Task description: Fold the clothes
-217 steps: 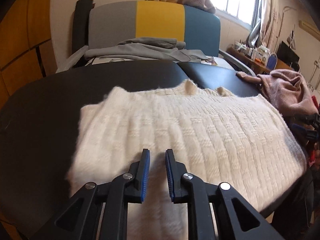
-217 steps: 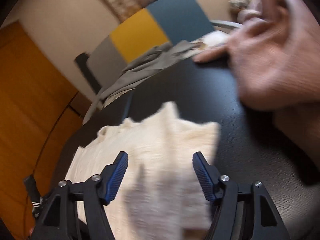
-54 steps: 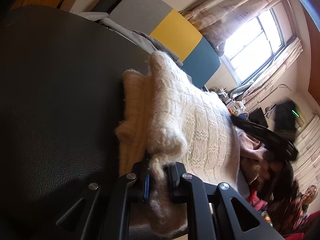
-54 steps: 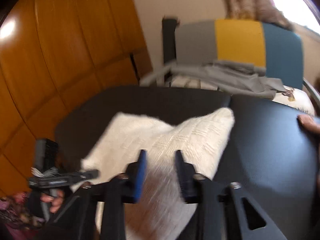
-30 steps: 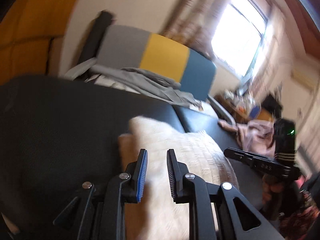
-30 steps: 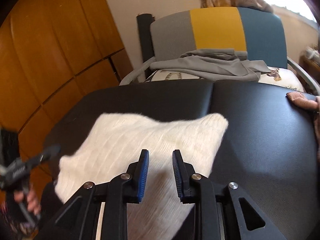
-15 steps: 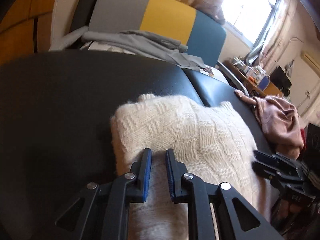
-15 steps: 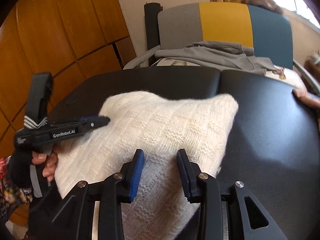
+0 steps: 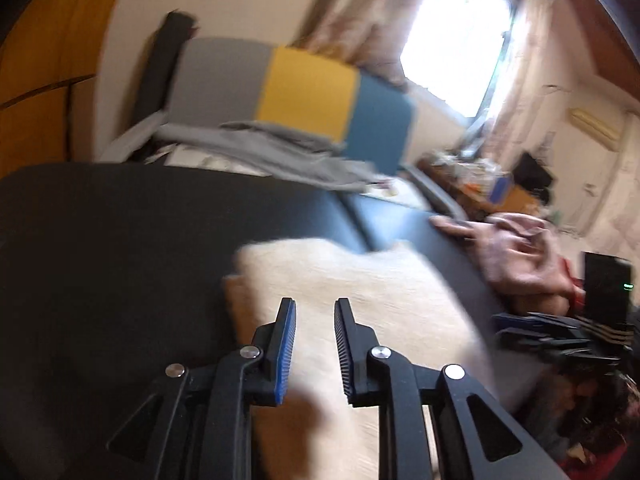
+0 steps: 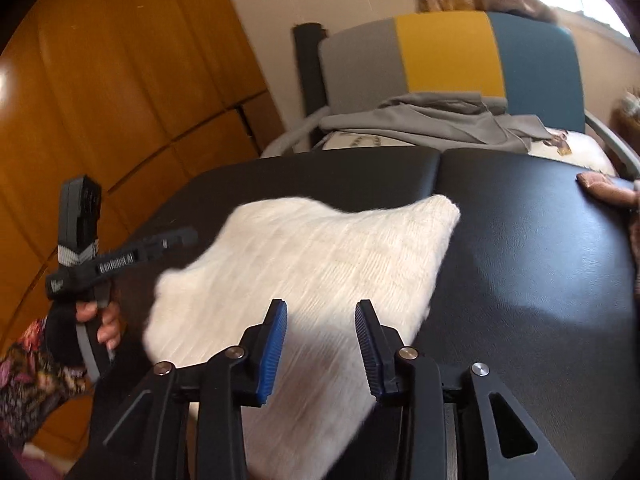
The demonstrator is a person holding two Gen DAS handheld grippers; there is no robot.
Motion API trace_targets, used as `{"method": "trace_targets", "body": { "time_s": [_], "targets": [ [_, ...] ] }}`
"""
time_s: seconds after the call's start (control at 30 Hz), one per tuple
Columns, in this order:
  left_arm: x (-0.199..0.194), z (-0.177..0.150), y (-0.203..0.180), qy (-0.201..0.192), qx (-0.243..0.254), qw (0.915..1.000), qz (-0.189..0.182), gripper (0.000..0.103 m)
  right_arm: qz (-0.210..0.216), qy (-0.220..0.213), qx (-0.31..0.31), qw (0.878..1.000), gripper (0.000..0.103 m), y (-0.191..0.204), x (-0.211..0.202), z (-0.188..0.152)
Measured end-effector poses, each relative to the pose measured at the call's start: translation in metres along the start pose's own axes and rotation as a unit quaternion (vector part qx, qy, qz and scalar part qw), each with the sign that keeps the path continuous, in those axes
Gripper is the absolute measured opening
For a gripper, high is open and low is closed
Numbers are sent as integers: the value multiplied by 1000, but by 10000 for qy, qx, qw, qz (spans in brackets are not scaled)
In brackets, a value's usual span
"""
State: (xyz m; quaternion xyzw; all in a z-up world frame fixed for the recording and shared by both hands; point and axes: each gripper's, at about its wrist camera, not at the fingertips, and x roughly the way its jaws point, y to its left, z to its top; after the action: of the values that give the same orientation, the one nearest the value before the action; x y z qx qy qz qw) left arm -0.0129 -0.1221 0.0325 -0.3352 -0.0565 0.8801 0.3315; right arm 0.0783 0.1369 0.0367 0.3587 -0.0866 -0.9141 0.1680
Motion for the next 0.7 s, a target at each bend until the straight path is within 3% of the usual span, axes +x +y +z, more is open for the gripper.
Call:
{"method": "trace_targets", "body": {
  "time_s": [0.07,0.13,0.2,0.33,0.37,0.4,0.47,0.67,0.7],
  "targets": [
    [0,-13,-14,183,283,9994,91,20,136,113,-255,9995,37,12,-4,-10],
    [16,-28,-17,539,596,9952,552,20,227,276,-598,9976,37,29,0,-22],
    [28,-39,-6,797,469,9930,738,20,175,440,-859,9952,37,40,7,-31],
    [20,-54,29,752,-449,9953,414,20,159,811,-781,9935,37,37,19,-51],
    [20,-59,35,784,-624,9943,373,25,158,904,-751,9929,37,35,22,-56],
    [22,-66,45,866,-911,9918,245,39,157,998,-720,9923,37,34,25,-61],
    [22,-76,63,786,-1431,9865,-70,41,196,1116,-606,9917,37,29,29,-67],
    [22,-73,57,745,-1236,9895,-3,42,392,949,-325,9942,40,19,29,-71],
    [21,-71,62,750,-1403,9872,-93,42,400,915,-316,9945,40,19,29,-70]
  ]
}}
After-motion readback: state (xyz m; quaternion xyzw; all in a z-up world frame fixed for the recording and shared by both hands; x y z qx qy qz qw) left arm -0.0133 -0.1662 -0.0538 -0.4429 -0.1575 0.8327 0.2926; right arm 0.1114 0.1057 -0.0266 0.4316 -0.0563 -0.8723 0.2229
